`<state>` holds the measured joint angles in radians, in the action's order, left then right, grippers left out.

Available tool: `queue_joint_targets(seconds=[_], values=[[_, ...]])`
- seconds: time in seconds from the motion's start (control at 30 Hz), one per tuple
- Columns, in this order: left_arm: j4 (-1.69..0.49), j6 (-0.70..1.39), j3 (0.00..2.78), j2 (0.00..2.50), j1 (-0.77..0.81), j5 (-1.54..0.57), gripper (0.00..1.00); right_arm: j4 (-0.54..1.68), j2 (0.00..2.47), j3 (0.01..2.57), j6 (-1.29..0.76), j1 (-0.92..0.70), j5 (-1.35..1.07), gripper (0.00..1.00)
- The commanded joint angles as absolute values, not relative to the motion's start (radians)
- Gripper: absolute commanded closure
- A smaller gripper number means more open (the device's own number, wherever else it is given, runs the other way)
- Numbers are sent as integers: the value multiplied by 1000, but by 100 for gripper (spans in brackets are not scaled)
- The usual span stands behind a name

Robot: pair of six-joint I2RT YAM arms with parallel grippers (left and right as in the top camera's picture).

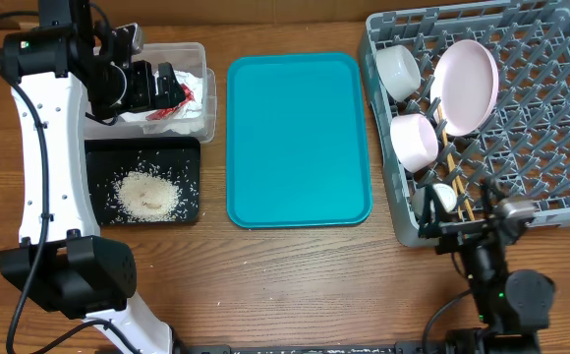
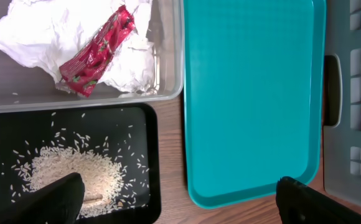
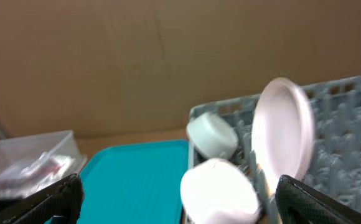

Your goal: Sort waste into correct bins and load items into the dishwasher

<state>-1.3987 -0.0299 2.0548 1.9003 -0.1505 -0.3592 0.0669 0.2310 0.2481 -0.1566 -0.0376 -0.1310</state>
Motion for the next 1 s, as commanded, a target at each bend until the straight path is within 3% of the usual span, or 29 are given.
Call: queue_joint_targets(seconds=[0.0, 0.97], values=[[-1397, -49, 2074, 1898, -146, -355, 0, 27, 169, 160, -157, -64, -142, 0], [-1397, -49, 2074, 1898, -146, -355, 0, -41, 15, 8, -153, -85, -61, 0]])
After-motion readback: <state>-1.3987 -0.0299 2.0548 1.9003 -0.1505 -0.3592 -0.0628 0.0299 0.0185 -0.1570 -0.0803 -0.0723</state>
